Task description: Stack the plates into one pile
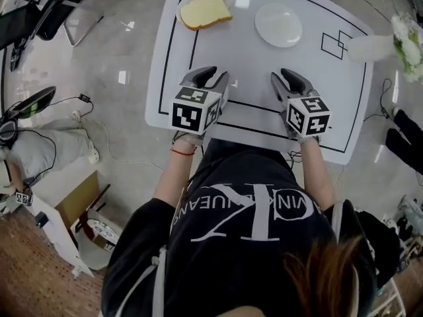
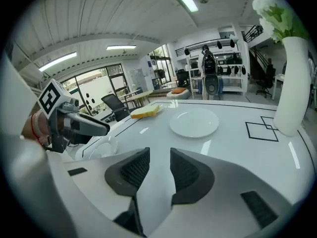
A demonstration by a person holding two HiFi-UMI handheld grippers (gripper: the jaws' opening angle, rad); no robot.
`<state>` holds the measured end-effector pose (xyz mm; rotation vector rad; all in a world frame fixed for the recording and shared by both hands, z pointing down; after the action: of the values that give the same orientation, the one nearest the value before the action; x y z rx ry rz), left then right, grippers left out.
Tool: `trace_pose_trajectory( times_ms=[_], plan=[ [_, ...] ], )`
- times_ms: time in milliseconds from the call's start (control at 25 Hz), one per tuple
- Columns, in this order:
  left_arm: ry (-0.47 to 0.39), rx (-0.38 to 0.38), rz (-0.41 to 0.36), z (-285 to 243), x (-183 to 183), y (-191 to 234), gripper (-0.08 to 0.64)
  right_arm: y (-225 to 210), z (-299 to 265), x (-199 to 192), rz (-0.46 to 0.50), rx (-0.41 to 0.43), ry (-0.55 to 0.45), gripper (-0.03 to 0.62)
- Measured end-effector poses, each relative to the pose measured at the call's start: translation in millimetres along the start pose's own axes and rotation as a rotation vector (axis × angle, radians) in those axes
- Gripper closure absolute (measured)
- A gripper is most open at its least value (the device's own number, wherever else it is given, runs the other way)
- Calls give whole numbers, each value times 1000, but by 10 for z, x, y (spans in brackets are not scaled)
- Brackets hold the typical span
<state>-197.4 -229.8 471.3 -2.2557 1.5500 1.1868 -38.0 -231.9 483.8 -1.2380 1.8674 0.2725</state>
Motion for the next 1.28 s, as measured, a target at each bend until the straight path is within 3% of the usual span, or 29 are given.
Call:
trace_pose_trajectory(
  times_ms=[480, 880, 1280],
  plan=[
    [41, -58, 11, -658, 438, -356, 434, -782, 74, 129, -103, -57, -61, 462],
    [12, -34, 68, -1107, 723, -329, 431, -1214, -189, 445, -99, -57, -93, 462],
    [26, 27, 136, -1504, 827, -187, 408, -1559, -511, 620, -97, -92, -30, 446]
  ],
)
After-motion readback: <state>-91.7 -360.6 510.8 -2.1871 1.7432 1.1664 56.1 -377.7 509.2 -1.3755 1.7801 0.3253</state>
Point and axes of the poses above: the fingertips, and each gripper's own axes: z backward along the fingers, y to its left, x out of its top, the point moved 1 cm from there along z, backward along the fingers, and after that the axes turned 4 degrees about x, right-handed, at the moved point
